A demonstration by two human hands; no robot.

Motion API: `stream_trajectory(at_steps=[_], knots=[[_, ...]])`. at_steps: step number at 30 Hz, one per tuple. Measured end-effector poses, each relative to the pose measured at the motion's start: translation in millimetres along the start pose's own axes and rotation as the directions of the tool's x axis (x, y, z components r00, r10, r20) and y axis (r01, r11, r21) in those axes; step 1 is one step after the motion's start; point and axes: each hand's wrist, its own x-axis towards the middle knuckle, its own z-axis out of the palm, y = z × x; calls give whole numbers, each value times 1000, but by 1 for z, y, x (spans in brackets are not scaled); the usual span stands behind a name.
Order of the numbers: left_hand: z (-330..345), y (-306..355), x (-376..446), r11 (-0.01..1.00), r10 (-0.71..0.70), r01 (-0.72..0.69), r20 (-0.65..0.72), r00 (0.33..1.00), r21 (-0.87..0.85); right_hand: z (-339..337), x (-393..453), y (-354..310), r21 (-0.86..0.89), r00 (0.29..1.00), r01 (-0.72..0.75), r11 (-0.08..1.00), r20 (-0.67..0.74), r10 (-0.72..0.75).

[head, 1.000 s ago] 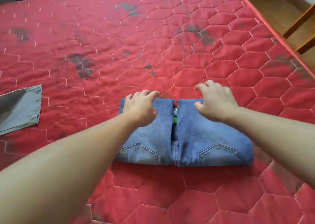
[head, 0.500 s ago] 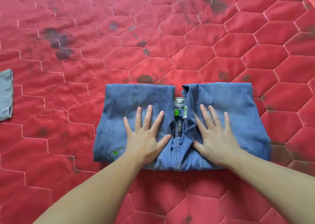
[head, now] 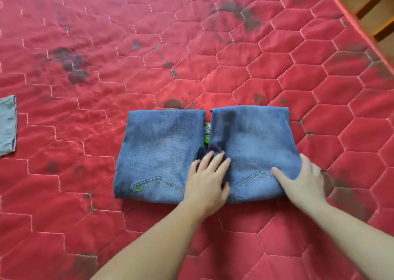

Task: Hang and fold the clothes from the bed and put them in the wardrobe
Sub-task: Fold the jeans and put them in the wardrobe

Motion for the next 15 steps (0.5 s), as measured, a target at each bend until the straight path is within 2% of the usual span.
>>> stream_trajectory(at_steps=[3,7,9,11,13,15], knots=[[2,-2,-1,996,-87,85,-49,995,-39,-1,8,0,300,994,-112,947,35,106],[0,3,1,988,-143,145,-42,989,58,-5,10,6,454,968,-230,861,199,154],[-10,8,4,980,-100,101,-12,995,172,-11,13,10,495,909,-347,797,388,154],[-18,14,8,972,11,-17,26,1000,236,-22,17,8,476,851,-398,784,511,122],[-23,21,11,988,96,-107,103,990,110,-33,24,1,450,842,-346,823,536,61],[-30,33,16,999,50,-48,142,989,-17,-47,32,-13,453,846,-285,844,533,-1]])
